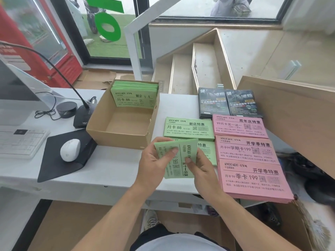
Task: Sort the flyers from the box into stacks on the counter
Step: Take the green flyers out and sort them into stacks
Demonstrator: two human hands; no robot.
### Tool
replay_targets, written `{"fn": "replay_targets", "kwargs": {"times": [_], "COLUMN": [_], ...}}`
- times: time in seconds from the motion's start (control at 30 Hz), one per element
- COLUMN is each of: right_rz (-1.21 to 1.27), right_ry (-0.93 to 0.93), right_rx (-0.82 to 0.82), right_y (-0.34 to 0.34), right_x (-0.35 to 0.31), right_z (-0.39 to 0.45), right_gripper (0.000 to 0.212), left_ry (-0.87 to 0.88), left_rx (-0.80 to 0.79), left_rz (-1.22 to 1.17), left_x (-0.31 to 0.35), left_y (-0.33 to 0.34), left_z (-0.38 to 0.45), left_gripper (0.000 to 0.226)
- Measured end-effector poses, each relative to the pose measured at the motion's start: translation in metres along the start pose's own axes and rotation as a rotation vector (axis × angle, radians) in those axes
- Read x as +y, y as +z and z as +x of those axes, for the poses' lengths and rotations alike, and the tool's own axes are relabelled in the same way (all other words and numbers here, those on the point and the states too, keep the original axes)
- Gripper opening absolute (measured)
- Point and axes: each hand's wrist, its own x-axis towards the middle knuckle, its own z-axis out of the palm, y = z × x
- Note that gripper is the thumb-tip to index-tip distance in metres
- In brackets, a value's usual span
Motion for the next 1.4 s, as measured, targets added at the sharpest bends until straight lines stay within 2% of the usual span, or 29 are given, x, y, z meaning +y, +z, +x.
{"fn": "replay_targets", "kwargs": {"times": [0.33,0.47,0.57,0.6,0.67,0.73,0.83,0.9,1.1,1.2,1.33,1.4], "right_rz": [-0.055,-0.202,-0.276,-0.293,-0.391,-0.539,-0.780,-0.871,-0.998,-1.032,-1.054,-1.205], "right_ry": [0.070,0.154,0.216,0.233,0.238,0.244,0.259,0.277,0.384,0.373,0.356,0.277], "right_rx": [0.006,-0.050,-0.005,0.041,0.133,0.180,0.175,0.157,0.077,0.037,-0.017,-0.008], "right_y": [0.003,-0.018,-0.047,-0.055,-0.066,-0.073,-0.078,-0.076,-0.073,-0.075,-0.077,-0.079], "right_x": [0.022,0.023,0.017,0.012,0.001,-0.011,-0.028,-0.036,-0.031,-0.027,-0.020,-0.012], "right_z": [-0.004,0.004,0.012,0.016,0.028,0.048,0.089,0.118,0.193,0.216,0.236,0.239], "right_gripper": [0.029,0.015,0.005,0.005,0.007,0.011,0.013,0.016,0.018,0.020,0.023,0.027], "left_ry": [-0.080,-0.147,-0.212,-0.219,-0.168,-0.092,-0.069,-0.095,-0.214,-0.247,-0.328,-0.383], "left_rx": [0.025,0.133,0.202,0.217,0.232,0.155,-0.021,-0.042,0.005,0.036,0.058,0.064], "left_rz": [0.065,-0.139,-0.257,-0.206,0.108,0.438,0.791,0.951,0.860,0.773,0.774,0.783], "left_x": [-0.014,-0.008,-0.007,-0.009,-0.013,-0.016,-0.024,-0.028,-0.046,-0.054,-0.064,-0.068], "left_y": [-0.006,-0.007,-0.012,-0.013,-0.015,-0.012,-0.008,-0.007,-0.006,-0.003,-0.004,-0.004], "left_z": [-0.003,0.007,0.025,0.030,0.042,0.056,0.086,0.106,0.150,0.165,0.181,0.184], "left_gripper": [0.013,0.013,0.014,0.015,0.015,0.022,0.042,0.052,0.066,0.072,0.078,0.076]}}
